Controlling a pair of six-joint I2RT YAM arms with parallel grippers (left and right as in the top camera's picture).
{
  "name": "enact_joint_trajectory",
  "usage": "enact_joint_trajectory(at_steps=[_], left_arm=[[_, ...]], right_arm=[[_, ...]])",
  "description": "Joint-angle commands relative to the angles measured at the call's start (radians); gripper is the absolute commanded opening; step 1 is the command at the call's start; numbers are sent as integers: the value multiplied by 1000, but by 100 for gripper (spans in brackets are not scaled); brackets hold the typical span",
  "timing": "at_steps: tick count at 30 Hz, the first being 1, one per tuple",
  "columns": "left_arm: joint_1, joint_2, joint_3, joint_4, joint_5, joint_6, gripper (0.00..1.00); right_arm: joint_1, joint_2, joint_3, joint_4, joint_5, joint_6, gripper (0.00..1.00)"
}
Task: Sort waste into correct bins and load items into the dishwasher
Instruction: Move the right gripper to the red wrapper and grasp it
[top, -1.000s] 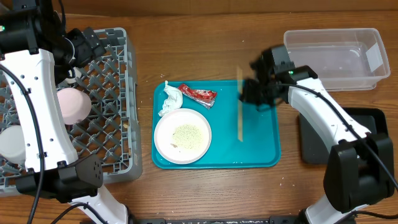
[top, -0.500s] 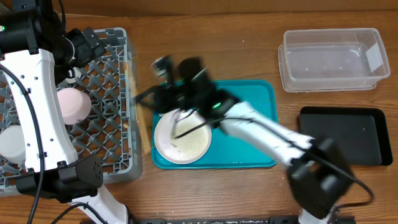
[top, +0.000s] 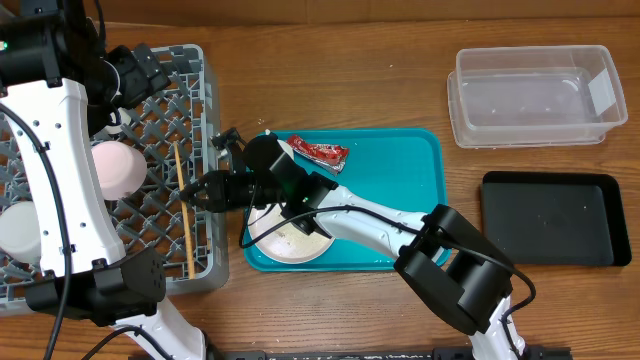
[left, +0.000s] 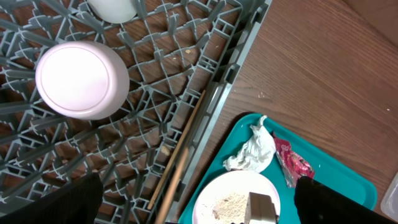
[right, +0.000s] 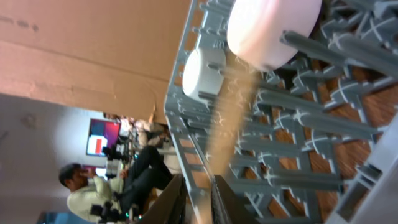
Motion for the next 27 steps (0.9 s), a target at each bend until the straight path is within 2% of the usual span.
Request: enact_joint_trajectory(at_steps=[1, 5, 7, 11, 16, 20, 23, 24, 27], left_arm=[[3, -4, 9, 1, -7, 19, 100], [3, -4, 9, 2, -7, 19, 100], [3, -4, 9, 2, -7, 19, 100], [3, -4, 9, 2, -7, 19, 100], [3, -4, 9, 2, -7, 19, 100], [3, -4, 9, 2, -7, 19, 100], [3, -4, 9, 2, -7, 19, 100], [3, -4, 9, 1, -7, 19, 100], [3, -4, 9, 2, -7, 19, 100]], right_arm=[[-3, -11, 11, 16, 16, 30, 27], [-3, -11, 29, 13, 22, 29, 28], [-6, -11, 55, 4, 21, 25, 36], [-40, -11, 129, -80, 2, -26, 40], [-137, -39, 291, -476, 23, -212, 50], [-246, -82, 441, -929, 206, -351, 59], [-335, -117, 539, -1216, 322, -454, 75], [-363, -128, 561, -1279, 334, -491, 84], [-448, -159, 591, -1396, 336, -563, 100]])
